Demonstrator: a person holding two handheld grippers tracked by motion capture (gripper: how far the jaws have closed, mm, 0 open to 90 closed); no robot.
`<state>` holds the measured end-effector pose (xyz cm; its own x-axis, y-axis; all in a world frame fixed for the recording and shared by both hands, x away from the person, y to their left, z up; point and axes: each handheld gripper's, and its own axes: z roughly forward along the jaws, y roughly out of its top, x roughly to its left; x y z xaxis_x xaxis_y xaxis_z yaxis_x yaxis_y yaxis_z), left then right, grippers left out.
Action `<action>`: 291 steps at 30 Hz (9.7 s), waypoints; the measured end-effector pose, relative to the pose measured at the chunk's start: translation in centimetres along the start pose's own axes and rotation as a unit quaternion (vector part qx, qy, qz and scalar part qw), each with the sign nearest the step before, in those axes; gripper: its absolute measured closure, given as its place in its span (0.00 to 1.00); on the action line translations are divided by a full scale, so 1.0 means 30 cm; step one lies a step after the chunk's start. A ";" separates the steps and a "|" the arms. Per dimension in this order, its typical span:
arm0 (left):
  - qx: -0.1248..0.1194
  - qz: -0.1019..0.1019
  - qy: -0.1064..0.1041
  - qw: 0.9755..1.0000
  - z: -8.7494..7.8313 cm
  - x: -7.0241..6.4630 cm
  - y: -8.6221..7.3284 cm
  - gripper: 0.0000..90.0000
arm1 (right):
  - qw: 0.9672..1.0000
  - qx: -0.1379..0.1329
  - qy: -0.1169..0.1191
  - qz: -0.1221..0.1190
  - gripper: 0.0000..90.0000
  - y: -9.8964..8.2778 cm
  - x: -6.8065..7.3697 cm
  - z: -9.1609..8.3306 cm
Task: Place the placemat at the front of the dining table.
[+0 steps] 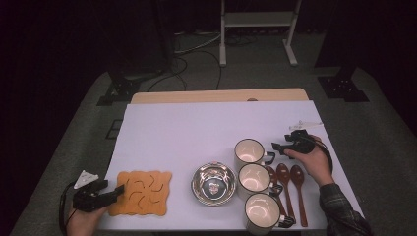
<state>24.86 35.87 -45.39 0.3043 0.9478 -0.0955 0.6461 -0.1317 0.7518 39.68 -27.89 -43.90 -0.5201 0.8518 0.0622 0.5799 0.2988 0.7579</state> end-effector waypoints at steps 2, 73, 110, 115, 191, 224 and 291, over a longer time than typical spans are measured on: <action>0.000 0.000 0.000 1.000 0.000 0.000 0.000 0.31 | 1.000 -0.004 0.004 -0.001 0.37 0.006 0.001 -0.010; 0.001 -0.001 0.001 1.000 0.001 -0.002 0.002 0.31 | 0.978 -0.105 0.154 -0.099 0.39 0.230 0.286 -0.161; 0.000 0.002 0.001 1.000 -0.001 -0.001 0.000 0.31 | 0.963 -0.083 0.215 -0.142 0.39 0.274 0.488 -0.072; 0.001 0.003 0.001 1.000 -0.001 0.000 0.001 0.31 | 0.961 -0.077 0.220 -0.152 0.39 0.280 0.514 -0.061; 0.004 0.003 -0.002 1.000 -0.002 0.000 0.001 0.31 | 0.919 -0.021 0.296 -0.260 0.40 0.338 0.884 0.066; 0.003 0.005 -0.005 1.000 -0.002 0.002 0.001 0.31 | 0.891 0.019 0.337 -0.304 0.40 0.356 1.043 0.169; 0.003 0.005 -0.005 1.000 -0.001 0.003 0.002 0.31 | 0.874 0.101 0.340 -0.332 0.99 0.268 1.100 0.323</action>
<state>24.90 35.96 -45.34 0.3180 0.9434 -0.0942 0.6469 -0.1433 0.7490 33.26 6.79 -42.06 -0.9966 0.0305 0.0762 0.0727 0.7586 0.6474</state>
